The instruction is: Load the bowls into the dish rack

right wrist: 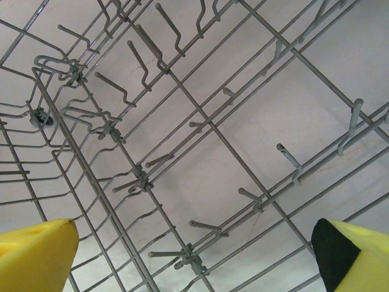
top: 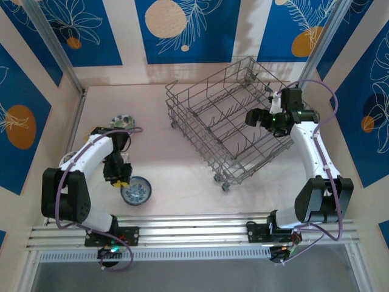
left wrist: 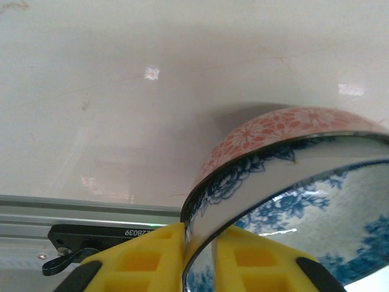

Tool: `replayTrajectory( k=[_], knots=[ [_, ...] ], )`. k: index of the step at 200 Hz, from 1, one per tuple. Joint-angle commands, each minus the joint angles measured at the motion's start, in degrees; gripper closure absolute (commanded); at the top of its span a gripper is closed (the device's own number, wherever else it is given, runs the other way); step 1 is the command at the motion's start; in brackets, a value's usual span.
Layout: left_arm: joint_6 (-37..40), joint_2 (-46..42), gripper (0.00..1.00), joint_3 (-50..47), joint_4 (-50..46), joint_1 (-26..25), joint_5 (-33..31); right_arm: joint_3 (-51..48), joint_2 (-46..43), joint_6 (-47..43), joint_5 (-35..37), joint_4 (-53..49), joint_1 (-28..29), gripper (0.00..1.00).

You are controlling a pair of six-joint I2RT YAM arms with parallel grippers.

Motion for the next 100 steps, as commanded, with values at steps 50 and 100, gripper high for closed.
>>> replayTrajectory(
  k=[50, 100],
  knots=[
    [1.0, -0.2, 0.97, 0.5, -0.9, -0.3, 3.7, -1.4, -1.3, 0.0, -1.3, 0.4, -0.4, 0.0],
    [-0.1, -3.1, 1.0, 1.5, -1.6, -0.4, 6.6, -1.2, -1.2, 0.1, -1.1, 0.2, -0.3, 0.0]
  ],
)
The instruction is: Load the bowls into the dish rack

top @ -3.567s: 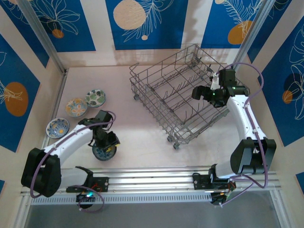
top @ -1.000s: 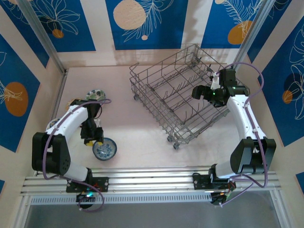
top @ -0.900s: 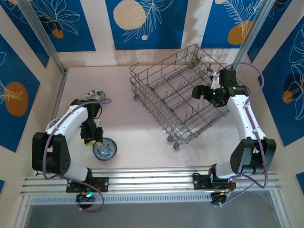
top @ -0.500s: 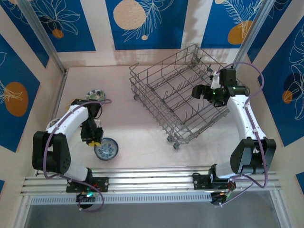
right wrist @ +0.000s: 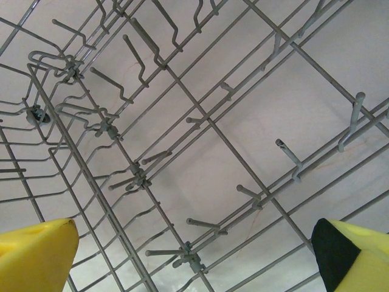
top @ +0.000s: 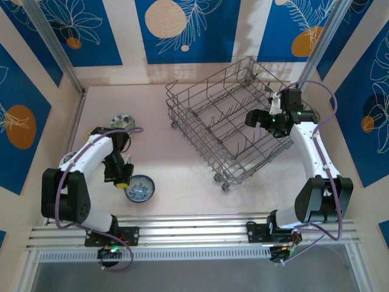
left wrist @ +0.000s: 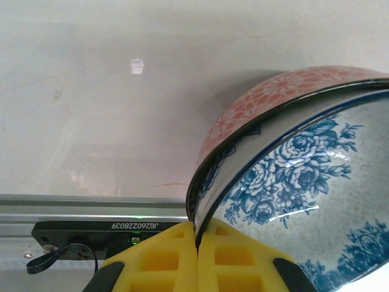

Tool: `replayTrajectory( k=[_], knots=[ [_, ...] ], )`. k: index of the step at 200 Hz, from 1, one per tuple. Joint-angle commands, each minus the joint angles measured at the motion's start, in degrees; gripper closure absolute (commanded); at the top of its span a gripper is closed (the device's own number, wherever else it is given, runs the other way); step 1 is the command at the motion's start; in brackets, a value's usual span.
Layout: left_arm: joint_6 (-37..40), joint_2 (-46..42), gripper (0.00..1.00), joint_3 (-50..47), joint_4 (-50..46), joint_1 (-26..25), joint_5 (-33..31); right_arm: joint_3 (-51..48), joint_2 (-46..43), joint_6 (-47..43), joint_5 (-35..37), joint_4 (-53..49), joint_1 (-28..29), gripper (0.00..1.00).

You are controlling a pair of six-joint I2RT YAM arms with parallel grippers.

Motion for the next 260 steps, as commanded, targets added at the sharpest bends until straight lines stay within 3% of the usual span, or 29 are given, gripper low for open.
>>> replayTrajectory(
  k=[1, 94, 173, 216, 237, 260],
  knots=[
    [-1.1, -2.4, 1.0, 1.5, -0.8, -0.2, 3.2, -0.5, -1.3, 0.1, -1.1, 0.0, -0.3, 0.0],
    [-3.7, -10.1, 1.0, 6.4, -2.5, -0.2, 7.8, 2.6, -1.3, 0.4, -0.5, -2.2, 1.3, 0.0],
    [-6.3, -11.0, 1.0, 19.7, 3.5, -0.3, 11.3, 10.1, -4.6, -0.6, 0.3, -4.6, 7.2, 0.06],
    [-11.3, -9.3, 1.0, 26.7, 13.3, -0.4, 12.6, 18.4, -2.5, -0.7, -2.1, -6.6, 15.6, 0.14],
    [-12.9, -7.8, 1.0, 31.0, 16.2, -3.0, 9.4, 20.6, -0.1, -2.9, -3.5, -4.1, 21.9, 0.17],
    [-16.0, -6.2, 1.0, 33.1, 21.6, -6.6, 8.8, 24.6, 4.3, -5.8, 0.0, -3.8, 30.0, 0.2]
  ],
)
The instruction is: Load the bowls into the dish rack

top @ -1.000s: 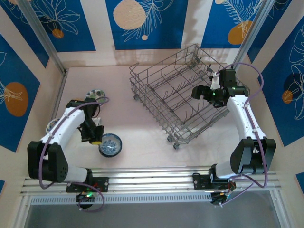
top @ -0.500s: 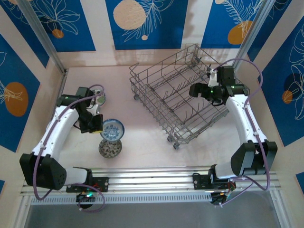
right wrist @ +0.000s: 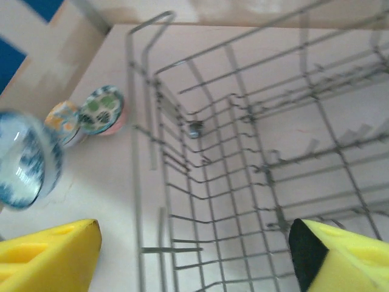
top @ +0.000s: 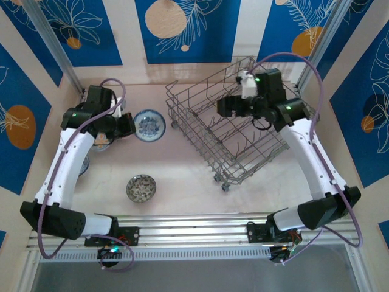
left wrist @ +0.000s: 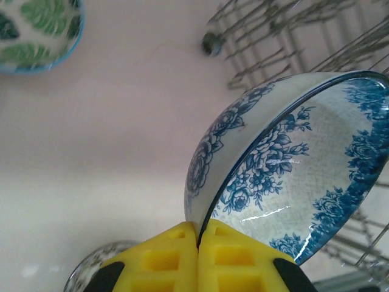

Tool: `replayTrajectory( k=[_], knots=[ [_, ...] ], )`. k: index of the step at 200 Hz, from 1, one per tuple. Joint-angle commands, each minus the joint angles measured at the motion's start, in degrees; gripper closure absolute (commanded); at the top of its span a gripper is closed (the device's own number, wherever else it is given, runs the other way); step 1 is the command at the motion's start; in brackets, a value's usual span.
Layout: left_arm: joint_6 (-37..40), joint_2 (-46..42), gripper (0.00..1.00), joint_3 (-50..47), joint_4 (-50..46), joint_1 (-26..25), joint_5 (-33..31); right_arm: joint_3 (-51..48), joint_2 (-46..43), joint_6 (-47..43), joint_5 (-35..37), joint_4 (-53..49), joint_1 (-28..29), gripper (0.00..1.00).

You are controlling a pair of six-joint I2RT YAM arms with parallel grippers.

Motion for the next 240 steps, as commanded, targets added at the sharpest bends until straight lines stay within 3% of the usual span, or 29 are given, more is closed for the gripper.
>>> replayTrajectory(
  k=[1, 24, 44, 93, 148, 197, 240],
  knots=[
    [-4.3, 1.4, 1.0, 3.7, 8.6, -3.7, 0.2, 3.7, 4.6, -3.8, 0.8, 0.2, 6.5, 0.2],
    [-4.9, 4.6, 1.0, 7.8, 10.0, -7.7, -0.8, 8.1, 9.0, -4.3, 3.5, 0.8, 11.7, 0.25],
    [-4.7, 5.8, 1.0, 10.3, 9.9, -9.9, -2.2, 10.1, 11.1, -2.6, 3.4, 2.0, 13.0, 0.32],
    [-5.5, 5.4, 1.0, 9.8, 10.9, -11.5, -2.4, 6.0, 9.7, 1.3, 1.1, 8.1, 12.3, 0.4],
    [-7.8, 5.5, 1.0, 9.5, 13.6, -13.6, -2.5, 7.5, 11.7, 3.7, 3.7, 5.2, 11.9, 0.51],
    [-8.8, 5.8, 1.0, 9.6, 14.3, -15.6, -4.2, 7.2, 11.7, 4.8, 2.6, 3.9, 11.4, 0.69],
    [-9.4, 6.2, 1.0, 10.4, 14.6, -17.9, -5.6, 7.0, 11.4, 4.8, 3.0, 2.0, 11.4, 0.75]
  ],
)
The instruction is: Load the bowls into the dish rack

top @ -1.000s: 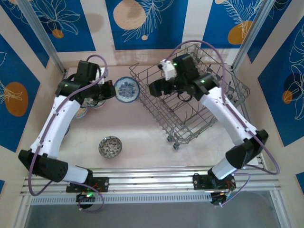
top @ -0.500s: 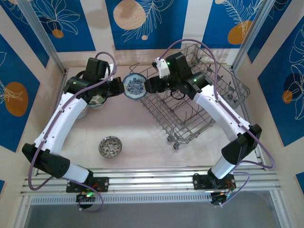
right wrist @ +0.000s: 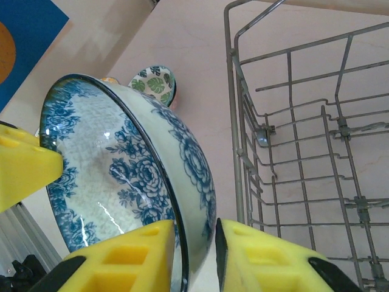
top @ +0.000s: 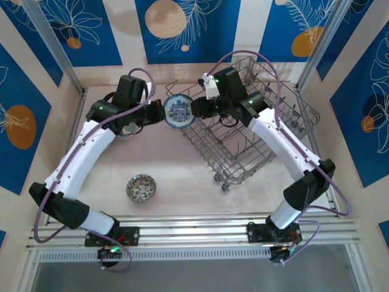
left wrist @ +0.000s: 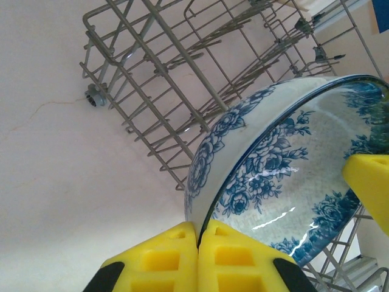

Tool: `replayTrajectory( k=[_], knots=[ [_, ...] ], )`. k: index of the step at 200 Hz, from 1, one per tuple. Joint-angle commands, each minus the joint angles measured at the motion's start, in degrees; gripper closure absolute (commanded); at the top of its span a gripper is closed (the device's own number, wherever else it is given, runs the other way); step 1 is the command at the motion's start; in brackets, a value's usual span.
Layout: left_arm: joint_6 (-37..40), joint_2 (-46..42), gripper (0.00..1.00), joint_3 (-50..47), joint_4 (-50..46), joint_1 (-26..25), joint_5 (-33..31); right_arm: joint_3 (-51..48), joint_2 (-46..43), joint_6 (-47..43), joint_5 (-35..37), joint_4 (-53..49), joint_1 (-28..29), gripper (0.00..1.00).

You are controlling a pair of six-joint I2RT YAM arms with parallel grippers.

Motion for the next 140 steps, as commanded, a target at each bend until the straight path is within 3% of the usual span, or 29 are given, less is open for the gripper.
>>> replayTrajectory(
  k=[1, 30, 84, 119, 140],
  knots=[
    [-1.4, -0.4, 1.0, 2.5, 4.0, -1.5, -1.0, 0.1, 0.0, 0.2, -0.2, -2.1, -0.2, 0.75],
    [-1.5, -0.1, 1.0, 3.1, 4.2, -2.9, -1.8, 0.2, 0.0, 0.4, 0.8, -3.1, -0.3, 0.75],
    [-1.9, 0.7, 1.0, 3.2, 4.3, -4.0, -1.1, 0.6, -0.7, 0.3, 4.2, -3.8, 0.0, 0.96],
    [-2.5, 1.2, 0.83, 3.4, 5.7, -5.1, 0.3, 1.2, -1.5, 0.9, 9.7, -4.0, 0.5, 1.0],
    [-2.3, 1.6, 0.65, 4.1, 6.0, -5.0, 0.5, 1.6, -2.0, 1.2, 12.2, -4.0, 0.5, 1.0]
  ],
)
